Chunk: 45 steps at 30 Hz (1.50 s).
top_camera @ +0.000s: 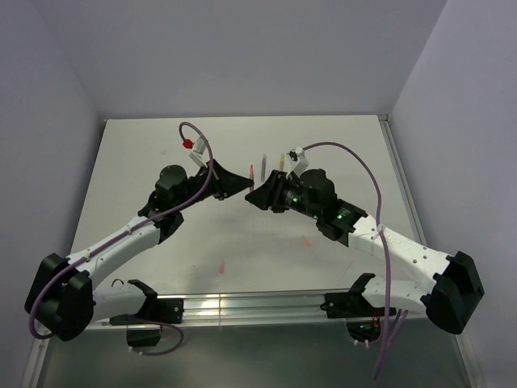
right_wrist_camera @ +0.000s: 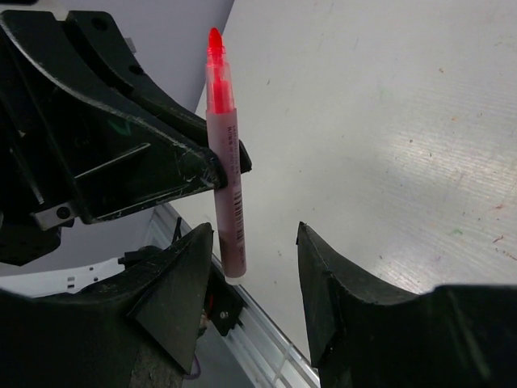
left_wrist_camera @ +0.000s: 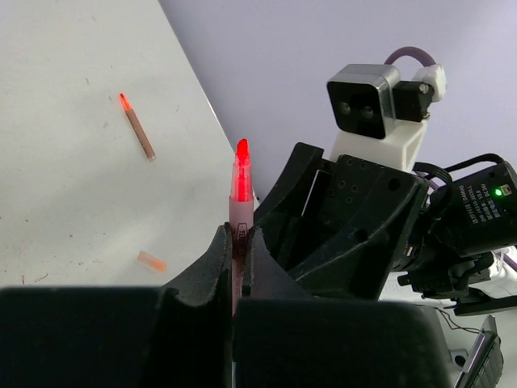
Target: Insert the pens into the pen caps
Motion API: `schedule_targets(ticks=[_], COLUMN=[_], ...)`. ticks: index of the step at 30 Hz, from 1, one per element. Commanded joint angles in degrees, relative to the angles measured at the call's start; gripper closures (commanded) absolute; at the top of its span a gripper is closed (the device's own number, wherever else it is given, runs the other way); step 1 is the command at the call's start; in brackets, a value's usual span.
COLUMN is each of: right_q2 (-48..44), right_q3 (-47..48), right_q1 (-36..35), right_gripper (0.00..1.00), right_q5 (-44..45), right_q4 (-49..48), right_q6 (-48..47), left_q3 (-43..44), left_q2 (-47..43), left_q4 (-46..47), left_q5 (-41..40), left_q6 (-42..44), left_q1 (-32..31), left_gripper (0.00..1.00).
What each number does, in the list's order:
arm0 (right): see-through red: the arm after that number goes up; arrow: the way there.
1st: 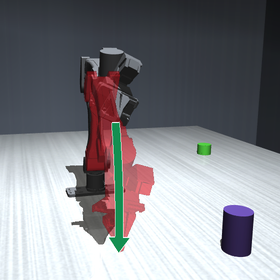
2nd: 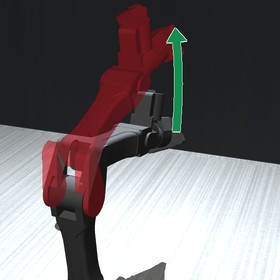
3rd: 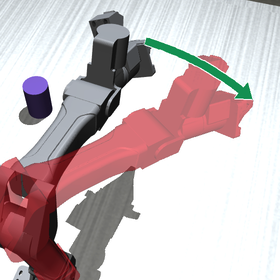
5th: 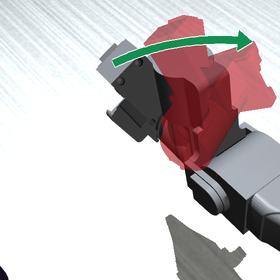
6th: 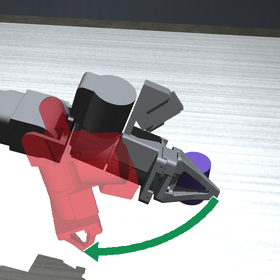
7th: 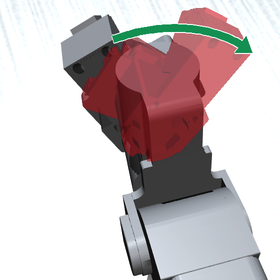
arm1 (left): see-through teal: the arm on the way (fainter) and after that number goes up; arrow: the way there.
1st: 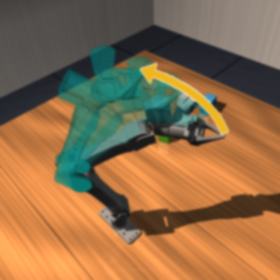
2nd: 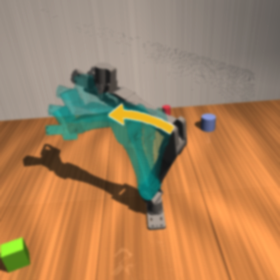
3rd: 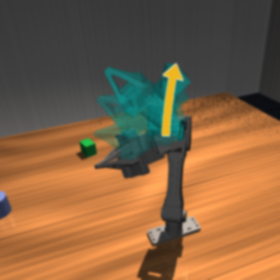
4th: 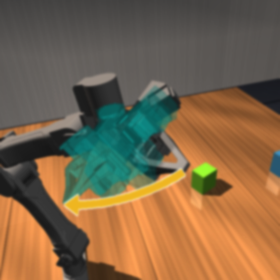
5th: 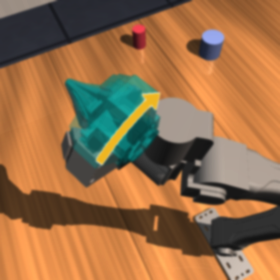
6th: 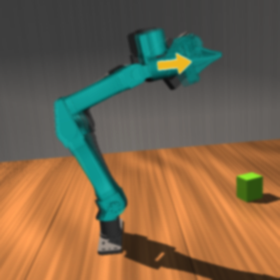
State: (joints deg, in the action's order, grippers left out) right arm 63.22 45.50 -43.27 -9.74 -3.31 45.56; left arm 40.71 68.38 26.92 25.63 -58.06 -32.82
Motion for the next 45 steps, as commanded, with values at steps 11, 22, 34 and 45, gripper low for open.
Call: schedule_targets(ticks=[11, 22, 34, 45], right_q2=[1.03, 0.94, 1.38, 0.15], right_q3=[3.02, 3.28, 3.46, 3.55], right_q1=[-1.12, -1.29, -1.47, -1.3], right_gripper=[0.55, 0.59, 0.8, 1.0], right_q5=[0.07, -0.2, -0.2, 1.82], right_q4=[-3.54, -3.28, -2.93, 0.76], right_q6=[0.41, 0.49, 0.5, -1.09], left_q3=[0.95, 1.04, -0.37, 0.25], left_q2=[-0.27, 0.88, 1.58, 2.02], left_q4=[4.02, 5.16, 6.39, 5.25], left_q5=[-0.4, -0.58, -0.4, -0.4], left_q6=[-0.56, -0.82, -1.09, -0.56], left_q1=[-2.51, -3.92, -4.54, -4.62], left_gripper=[1.0, 1.0, 1.0, 0.79])
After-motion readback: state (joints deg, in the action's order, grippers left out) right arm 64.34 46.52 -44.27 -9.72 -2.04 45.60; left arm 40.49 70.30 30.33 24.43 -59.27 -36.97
